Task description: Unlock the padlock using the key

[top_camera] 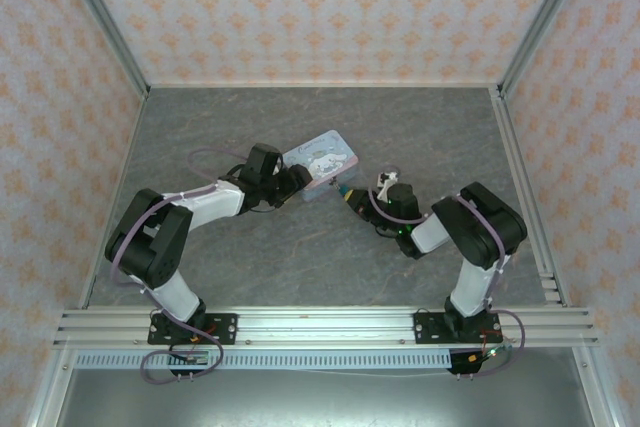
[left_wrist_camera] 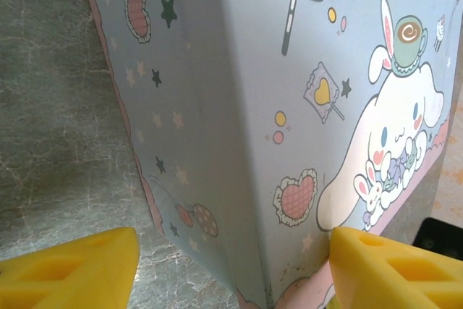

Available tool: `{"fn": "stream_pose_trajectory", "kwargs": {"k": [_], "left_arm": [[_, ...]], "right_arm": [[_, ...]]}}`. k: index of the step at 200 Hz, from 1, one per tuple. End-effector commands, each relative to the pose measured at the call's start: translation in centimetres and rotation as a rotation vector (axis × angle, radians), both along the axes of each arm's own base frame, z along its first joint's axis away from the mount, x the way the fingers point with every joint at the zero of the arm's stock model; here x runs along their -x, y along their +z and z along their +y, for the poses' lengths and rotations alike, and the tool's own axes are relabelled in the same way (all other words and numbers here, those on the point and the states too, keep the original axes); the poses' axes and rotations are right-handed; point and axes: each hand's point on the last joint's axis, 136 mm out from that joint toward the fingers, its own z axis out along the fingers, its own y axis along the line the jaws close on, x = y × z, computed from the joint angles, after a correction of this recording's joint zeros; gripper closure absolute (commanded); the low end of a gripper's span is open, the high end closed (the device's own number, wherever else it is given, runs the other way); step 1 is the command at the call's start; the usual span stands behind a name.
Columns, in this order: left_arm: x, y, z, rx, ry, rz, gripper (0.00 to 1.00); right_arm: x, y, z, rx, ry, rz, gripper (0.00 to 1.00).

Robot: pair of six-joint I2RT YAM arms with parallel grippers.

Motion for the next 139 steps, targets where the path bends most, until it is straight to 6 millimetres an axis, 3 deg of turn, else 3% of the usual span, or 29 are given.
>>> {"fn": "stream_pose_trajectory", "kwargs": {"k": [1,37,62,113,139], "left_arm": [[3.6,-3.7,1.7,-0.108,0.006,0.162,0.30],[2.6,-1.4,1.9,-0.111,0.004,0.114,0.29],[1.9,0.4,2.4,-0.113,0.012,0.078,0.27],[0.3,2.1,4.4,-0.113,0.046,0.043,0.21],[-0.5,1.9,3.9,-0.091,0.020,0.042,0.21]], "right_arm": [[0.2,-1.1,-0.8,0.011,-0.025,0.055,0.70],[0.1,0.0,-2.7,0.082,-0.029,0.000,0.51],[-0.1,1.7,-2.3,0.103,0.029,-0.076,0.39],[-1.0,5.2,0.8,-0.034,0.166,-0.214,0.34],[-1.7,4.7,1.7,-0.072,0.189,-0.207,0.34]]}}
